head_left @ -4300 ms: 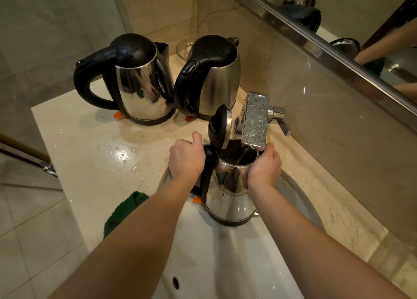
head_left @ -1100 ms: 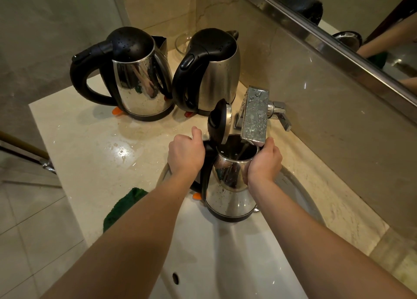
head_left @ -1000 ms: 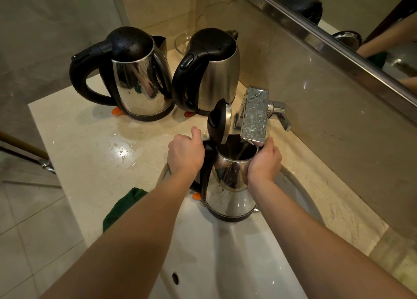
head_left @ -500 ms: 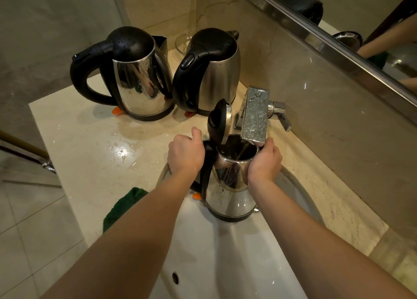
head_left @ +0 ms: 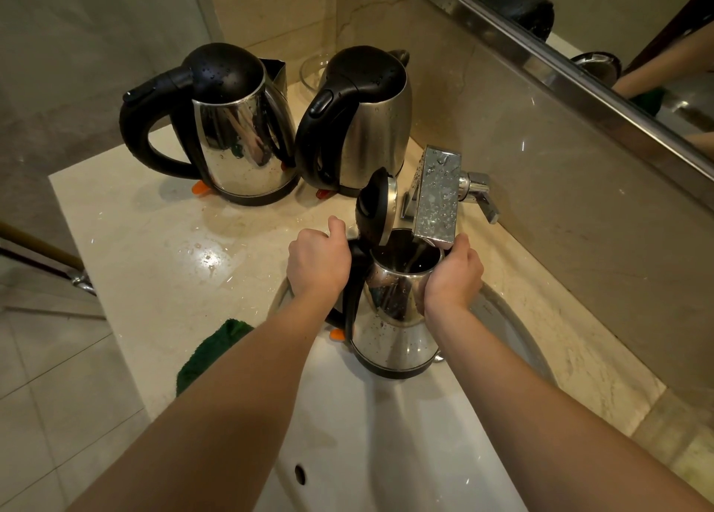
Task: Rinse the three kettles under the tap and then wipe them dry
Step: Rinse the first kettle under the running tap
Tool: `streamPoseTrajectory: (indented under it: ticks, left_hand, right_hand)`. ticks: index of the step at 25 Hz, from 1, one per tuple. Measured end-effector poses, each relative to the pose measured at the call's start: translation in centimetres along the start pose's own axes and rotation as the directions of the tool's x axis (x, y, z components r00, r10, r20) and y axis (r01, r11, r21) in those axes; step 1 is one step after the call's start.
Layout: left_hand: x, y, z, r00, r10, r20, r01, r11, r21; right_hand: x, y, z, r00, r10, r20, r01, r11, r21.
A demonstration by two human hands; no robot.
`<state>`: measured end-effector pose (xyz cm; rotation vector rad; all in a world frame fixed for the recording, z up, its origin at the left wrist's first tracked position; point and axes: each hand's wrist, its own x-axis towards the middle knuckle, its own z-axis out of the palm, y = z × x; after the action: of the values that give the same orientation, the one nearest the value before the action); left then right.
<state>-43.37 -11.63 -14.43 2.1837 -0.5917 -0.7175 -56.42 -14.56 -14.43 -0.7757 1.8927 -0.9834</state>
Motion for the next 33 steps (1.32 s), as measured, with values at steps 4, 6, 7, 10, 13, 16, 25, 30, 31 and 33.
streamPoseTrajectory:
  ticks: [4,6,7,10,13,16,25,30,31,33]
  left_hand:
    - [0.05,-0.02,0.06,1.000,-0.002,0.002,0.002,1.000,-0.007]
    - [0.06,-0.02,0.11,1.000,-0.003,0.003,0.003,1.000,-0.009]
    - [0.07,-0.04,0.11,1.000,-0.003,0.002,0.003,1.000,-0.009]
    - [0.13,-0.12,0.12,1.000,0.002,0.002,-0.002,1.000,-0.007]
    - [0.21,-0.17,0.15,1.000,0.000,0.000,0.000,1.000,-0.005]
    - [0.21,-0.11,0.08,1.000,-0.003,0.005,0.003,1.000,-0.006]
    - [0.08,-0.01,0.00,1.000,-0.002,0.007,0.002,1.000,-0.006]
    - [0.06,-0.01,-0.02,1.000,-0.007,0.007,0.007,1.000,0.000]
    - [0.06,0.02,-0.02,1.000,-0.007,0.007,0.007,1.000,0.002]
    - [0.09,0.04,0.00,1.000,-0.005,0.011,0.005,1.000,-0.002]
  right_hand:
    - [0.09,0.04,0.03,1.000,0.000,-0.009,0.000,1.000,0.007]
    - [0.07,-0.03,-0.02,1.000,0.003,-0.005,-0.003,1.000,0.002]
    - [0.06,-0.05,-0.01,1.000,0.003,-0.003,-0.003,1.000,0.003]
    - [0.02,-0.09,0.01,1.000,0.000,-0.008,0.000,1.000,0.007]
    - [-0.01,-0.08,-0.06,1.000,0.007,-0.007,-0.006,1.000,0.004]
    - [-0.14,-0.21,-0.15,1.000,0.007,-0.005,-0.006,1.000,0.019]
    - [-0.12,-0.15,-0.19,1.000,0.002,-0.001,-0.002,1.000,0.012]
    - [-0.10,-0.18,-0.08,1.000,0.005,-0.005,-0.005,1.000,0.007]
    - [-0.10,-0.17,-0.07,1.000,0.005,-0.006,-0.005,1.000,0.009]
    - [-0.14,-0.21,-0.08,1.000,0.000,-0.005,0.000,1.000,0.008]
